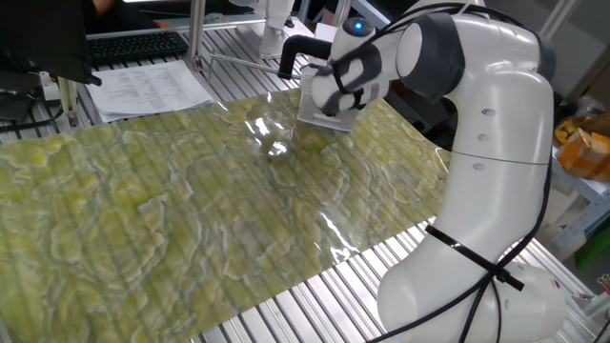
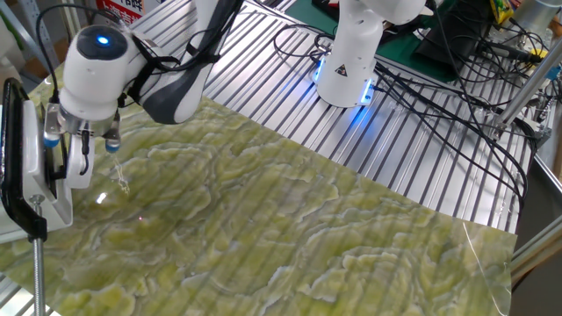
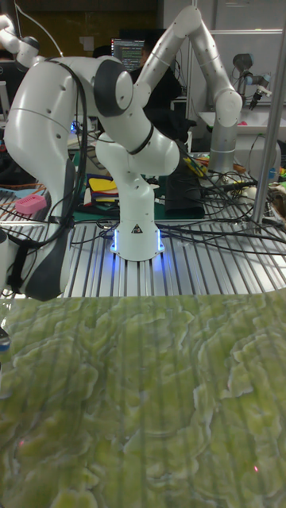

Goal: Grasp the handle and close the drawer

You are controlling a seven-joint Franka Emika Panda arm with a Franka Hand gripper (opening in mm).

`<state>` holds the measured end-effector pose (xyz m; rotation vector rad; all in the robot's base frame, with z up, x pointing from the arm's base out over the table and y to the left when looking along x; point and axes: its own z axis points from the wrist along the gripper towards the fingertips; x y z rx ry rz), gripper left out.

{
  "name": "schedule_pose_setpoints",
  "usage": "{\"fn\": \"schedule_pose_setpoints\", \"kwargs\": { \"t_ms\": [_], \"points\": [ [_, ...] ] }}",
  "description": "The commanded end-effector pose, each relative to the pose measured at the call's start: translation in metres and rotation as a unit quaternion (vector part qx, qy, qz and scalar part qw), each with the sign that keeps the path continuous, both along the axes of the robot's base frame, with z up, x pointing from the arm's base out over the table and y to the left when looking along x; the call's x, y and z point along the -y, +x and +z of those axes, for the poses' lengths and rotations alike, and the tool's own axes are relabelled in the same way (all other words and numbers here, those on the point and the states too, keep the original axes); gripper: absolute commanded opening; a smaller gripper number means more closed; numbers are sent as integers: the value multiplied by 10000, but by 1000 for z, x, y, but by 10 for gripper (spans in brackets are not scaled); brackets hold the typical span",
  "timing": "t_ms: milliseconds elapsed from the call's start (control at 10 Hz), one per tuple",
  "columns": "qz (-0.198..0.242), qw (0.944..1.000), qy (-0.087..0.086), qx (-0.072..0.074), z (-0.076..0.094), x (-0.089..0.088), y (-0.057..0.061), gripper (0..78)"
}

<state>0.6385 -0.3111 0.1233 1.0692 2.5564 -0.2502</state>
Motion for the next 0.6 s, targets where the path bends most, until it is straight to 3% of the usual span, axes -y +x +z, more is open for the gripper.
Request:
{"fn": "schedule_pose_setpoints", "kwargs": {
  "t_ms": [100,200,600],
  "points": [
    [-184,9995,-97,245,11,9,3,11],
    [-194,9995,-22,261,11,9,3,11],
    [-214,9995,-45,243,11,8,4,11]
  ]
}}
